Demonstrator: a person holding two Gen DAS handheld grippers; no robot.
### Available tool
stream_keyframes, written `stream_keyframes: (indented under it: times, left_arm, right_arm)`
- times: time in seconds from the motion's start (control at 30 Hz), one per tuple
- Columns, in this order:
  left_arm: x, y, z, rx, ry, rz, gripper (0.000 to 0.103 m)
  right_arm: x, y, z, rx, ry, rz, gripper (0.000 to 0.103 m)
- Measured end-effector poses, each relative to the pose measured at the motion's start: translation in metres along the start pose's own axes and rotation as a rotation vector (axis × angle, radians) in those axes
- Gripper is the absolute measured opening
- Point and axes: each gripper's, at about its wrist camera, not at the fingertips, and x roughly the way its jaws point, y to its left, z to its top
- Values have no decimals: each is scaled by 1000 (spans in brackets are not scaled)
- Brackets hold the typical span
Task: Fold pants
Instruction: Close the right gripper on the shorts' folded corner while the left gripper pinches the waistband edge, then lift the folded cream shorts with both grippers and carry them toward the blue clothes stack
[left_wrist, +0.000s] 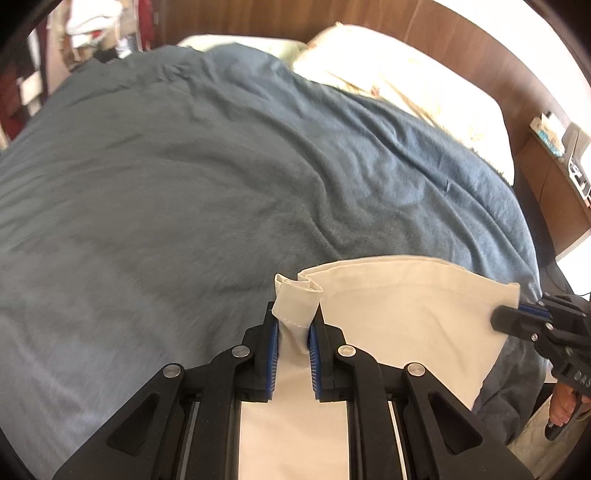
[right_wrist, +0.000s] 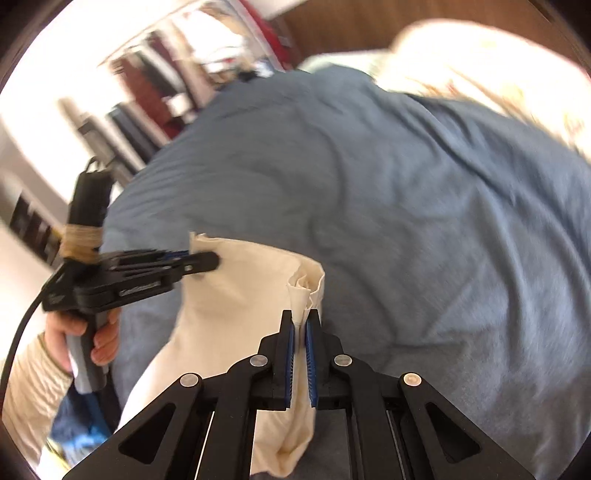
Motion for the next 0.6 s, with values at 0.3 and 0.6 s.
stream_keyframes:
  times: [0.3,0.6]
  left_arm:
    - [-65,17,-63,-50,-41,96,15]
    - [-99,37,-145,-92,-32,174,15]
  right_arm:
    - [-32,83,-30,-219,1,141,7]
    - [-35,146,-85,-389,114,256,7]
